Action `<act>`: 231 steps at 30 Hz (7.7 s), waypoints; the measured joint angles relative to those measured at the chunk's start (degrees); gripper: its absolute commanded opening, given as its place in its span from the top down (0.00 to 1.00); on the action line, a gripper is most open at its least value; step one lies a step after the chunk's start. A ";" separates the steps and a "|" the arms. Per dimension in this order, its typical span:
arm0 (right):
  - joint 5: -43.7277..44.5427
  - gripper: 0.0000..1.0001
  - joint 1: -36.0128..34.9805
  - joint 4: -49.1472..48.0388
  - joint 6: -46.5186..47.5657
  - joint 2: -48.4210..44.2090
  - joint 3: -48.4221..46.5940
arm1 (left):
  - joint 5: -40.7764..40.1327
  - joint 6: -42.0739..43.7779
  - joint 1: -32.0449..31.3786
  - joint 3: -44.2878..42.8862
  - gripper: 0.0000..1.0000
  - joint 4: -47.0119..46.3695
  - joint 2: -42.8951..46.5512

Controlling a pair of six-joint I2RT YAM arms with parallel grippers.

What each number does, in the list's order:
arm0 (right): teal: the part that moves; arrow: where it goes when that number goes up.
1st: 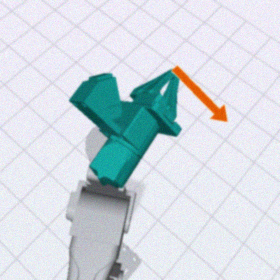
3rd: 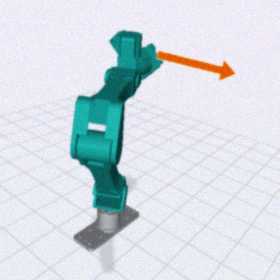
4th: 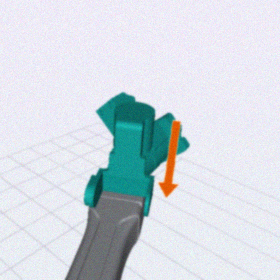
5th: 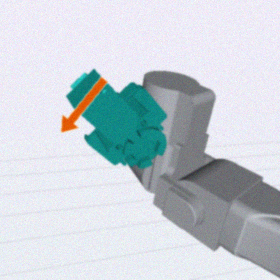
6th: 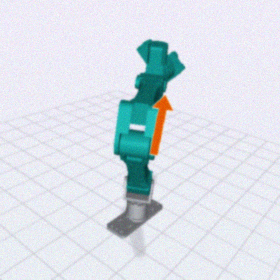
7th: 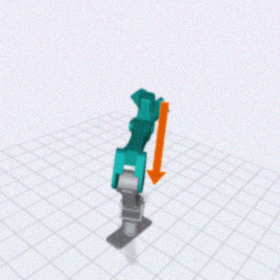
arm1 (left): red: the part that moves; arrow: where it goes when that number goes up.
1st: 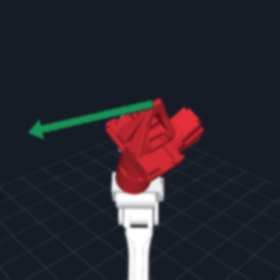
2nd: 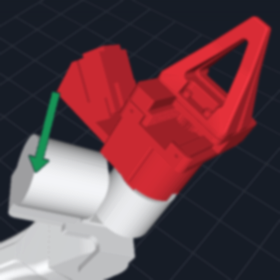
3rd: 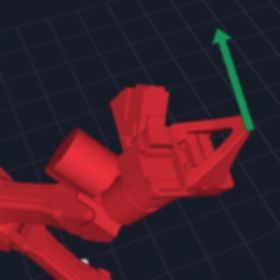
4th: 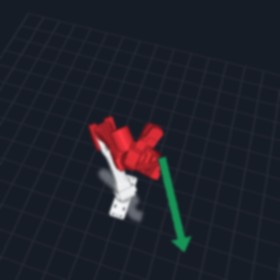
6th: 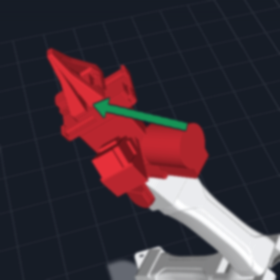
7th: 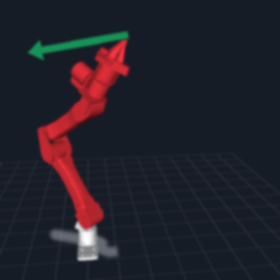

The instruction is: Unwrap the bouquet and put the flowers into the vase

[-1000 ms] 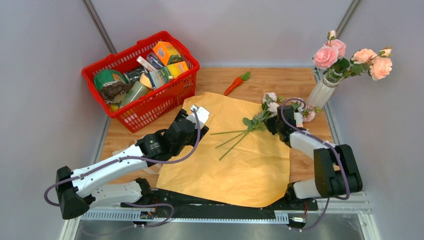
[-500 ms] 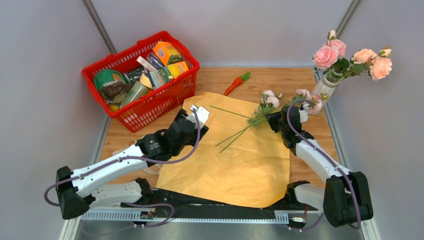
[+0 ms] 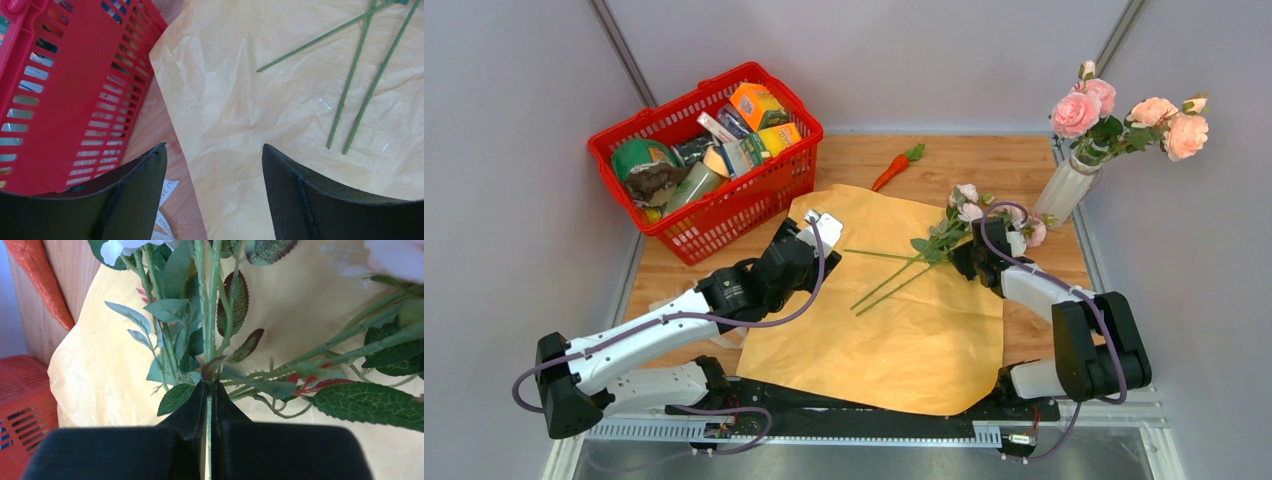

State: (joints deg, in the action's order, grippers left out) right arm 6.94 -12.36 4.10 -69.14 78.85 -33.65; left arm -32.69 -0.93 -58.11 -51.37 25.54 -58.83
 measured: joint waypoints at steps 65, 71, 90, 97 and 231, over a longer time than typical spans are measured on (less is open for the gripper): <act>9.31 1.00 -18.01 -19.89 77.35 -30.91 -24.35 | 0.00 0.00 0.00 0.00 0.23 -0.02 0.00; 13.33 1.00 -13.18 -22.40 91.27 -32.52 -26.47 | 0.00 0.00 0.00 0.00 0.23 -0.02 0.00; -2.27 1.00 23.12 -30.67 79.67 -24.63 -27.26 | -0.02 0.00 0.00 0.00 0.23 -0.02 0.00; -3.58 1.00 25.79 -37.79 77.33 -20.68 -26.23 | -0.28 0.00 0.00 0.00 0.23 -0.02 0.00; -29.88 0.44 14.25 15.98 14.64 -35.19 3.45 | -1.90 0.00 0.00 0.00 0.23 -0.02 -0.48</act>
State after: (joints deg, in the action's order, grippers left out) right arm -22.94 1.89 20.08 -54.50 43.66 -30.20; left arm -34.59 -0.93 -58.11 -51.37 25.52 -59.31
